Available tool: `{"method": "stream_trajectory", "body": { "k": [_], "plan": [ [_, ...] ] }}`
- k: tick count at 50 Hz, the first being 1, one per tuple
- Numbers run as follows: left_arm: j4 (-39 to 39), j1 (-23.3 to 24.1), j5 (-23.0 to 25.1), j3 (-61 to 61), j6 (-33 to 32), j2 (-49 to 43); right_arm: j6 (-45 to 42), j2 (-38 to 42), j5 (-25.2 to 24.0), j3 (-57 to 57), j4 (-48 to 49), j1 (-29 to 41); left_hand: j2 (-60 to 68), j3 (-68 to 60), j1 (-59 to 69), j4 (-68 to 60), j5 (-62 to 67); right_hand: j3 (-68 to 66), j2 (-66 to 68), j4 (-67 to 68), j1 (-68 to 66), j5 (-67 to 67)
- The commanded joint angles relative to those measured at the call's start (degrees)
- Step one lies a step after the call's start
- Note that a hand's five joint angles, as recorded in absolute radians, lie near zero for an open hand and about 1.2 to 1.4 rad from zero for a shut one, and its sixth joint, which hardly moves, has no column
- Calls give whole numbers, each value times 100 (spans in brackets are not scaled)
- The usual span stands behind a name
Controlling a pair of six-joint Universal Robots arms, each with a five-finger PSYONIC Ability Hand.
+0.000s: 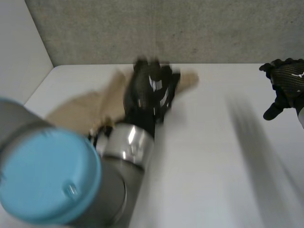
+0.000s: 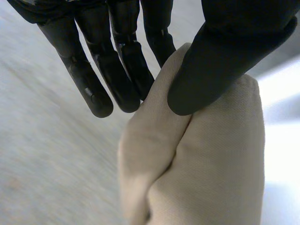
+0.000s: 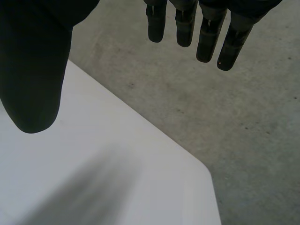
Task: Fold the shorts.
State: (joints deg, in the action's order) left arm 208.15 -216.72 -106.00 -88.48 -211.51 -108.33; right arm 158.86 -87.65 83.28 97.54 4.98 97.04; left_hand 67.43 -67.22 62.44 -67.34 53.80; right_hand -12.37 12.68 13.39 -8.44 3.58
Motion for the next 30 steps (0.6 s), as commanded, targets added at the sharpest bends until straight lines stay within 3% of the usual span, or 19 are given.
{"method": "stream_trajectory", "body": {
  "k": [1, 5, 8, 12, 15, 22, 27, 30],
  "plan": [
    [-55, 726, -105, -1127, 40, -468, -57, 81, -426, 124, -41, 70, -3001, 2980, -2502, 2993, -2638, 237, -268, -339, -156, -358],
    [-265, 904, -113, -1199, 13, -470, -74, 274, -611, 160, -49, 105, -4587, 4567, -4089, 4579, -4224, 237, -268, -339, -156, -358],
    [-441, 755, -114, -1093, 22, -154, -144, 388, -699, 160, -49, 131, -5300, 5279, -4801, 5291, -4937, 237, -268, -339, -156, -358],
    [-705, -227, -44, -830, 31, 487, -329, 503, -839, 160, -110, 271, -5301, 5280, -4802, 5293, -4938, 237, -268, -339, -156, -358],
    [-741, -616, 1, -759, 31, 646, -408, 582, -945, 160, -260, 464, -5284, 5263, -4785, 5276, -4921, 237, -268, -339, -156, -358],
    [-837, -1152, 878, -548, 40, 603, -338, 758, -1209, 186, -945, 781, -5301, 5280, -4802, 5292, -4938, 237, -268, -339, -156, -358],
    [-1188, -1618, 1485, -583, 75, 559, 169, 1038, -1139, 178, -622, 1062, -5301, 5280, -4802, 5292, -4938, 237, -268, -339, -156, -358],
    [-1303, -1636, 1556, -609, 92, 541, 522, 1153, -1034, 142, -367, 1124, -5284, 5263, -4785, 5276, -4921, 237, -268, -339, -156, -358]
  ]
}}
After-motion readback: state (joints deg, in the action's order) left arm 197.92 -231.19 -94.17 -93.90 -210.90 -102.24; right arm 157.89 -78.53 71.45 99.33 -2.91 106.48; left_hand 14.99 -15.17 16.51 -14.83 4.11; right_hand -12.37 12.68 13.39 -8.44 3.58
